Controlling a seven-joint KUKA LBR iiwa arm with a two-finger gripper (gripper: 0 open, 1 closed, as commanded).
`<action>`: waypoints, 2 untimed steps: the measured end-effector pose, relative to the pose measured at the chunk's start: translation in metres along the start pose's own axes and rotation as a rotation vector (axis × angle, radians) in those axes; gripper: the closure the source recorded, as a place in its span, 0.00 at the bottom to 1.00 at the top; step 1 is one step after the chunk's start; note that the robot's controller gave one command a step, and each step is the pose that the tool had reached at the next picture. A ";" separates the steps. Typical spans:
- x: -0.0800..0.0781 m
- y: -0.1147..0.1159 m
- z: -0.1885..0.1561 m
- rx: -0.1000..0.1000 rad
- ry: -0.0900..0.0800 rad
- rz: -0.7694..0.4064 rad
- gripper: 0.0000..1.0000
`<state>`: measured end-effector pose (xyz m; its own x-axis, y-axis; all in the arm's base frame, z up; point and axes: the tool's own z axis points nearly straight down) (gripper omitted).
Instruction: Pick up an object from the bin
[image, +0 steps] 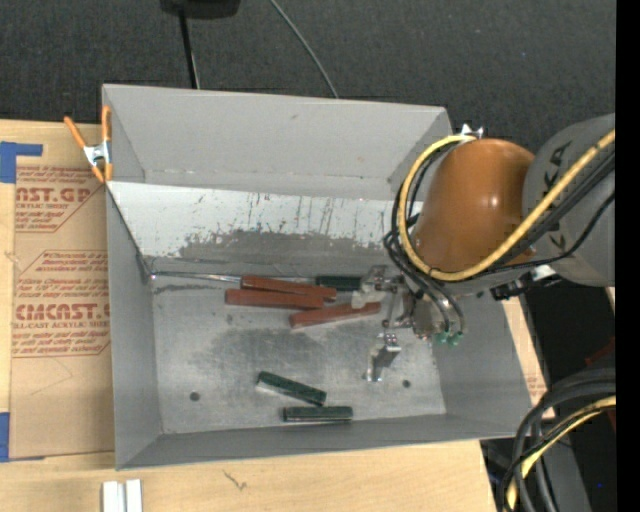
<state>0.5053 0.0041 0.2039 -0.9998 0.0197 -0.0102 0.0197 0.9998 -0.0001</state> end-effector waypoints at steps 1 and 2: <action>-0.023 0.024 0.068 -0.001 0.004 -0.081 0.00; -0.056 -0.001 0.095 -0.003 0.014 -0.073 0.00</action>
Offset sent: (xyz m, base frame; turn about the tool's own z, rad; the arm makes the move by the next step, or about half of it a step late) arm 0.0709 -0.0172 -0.0940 -0.0522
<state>0.5623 0.0025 0.1091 -0.9986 -0.0533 0.0042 -0.0533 0.9986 0.0025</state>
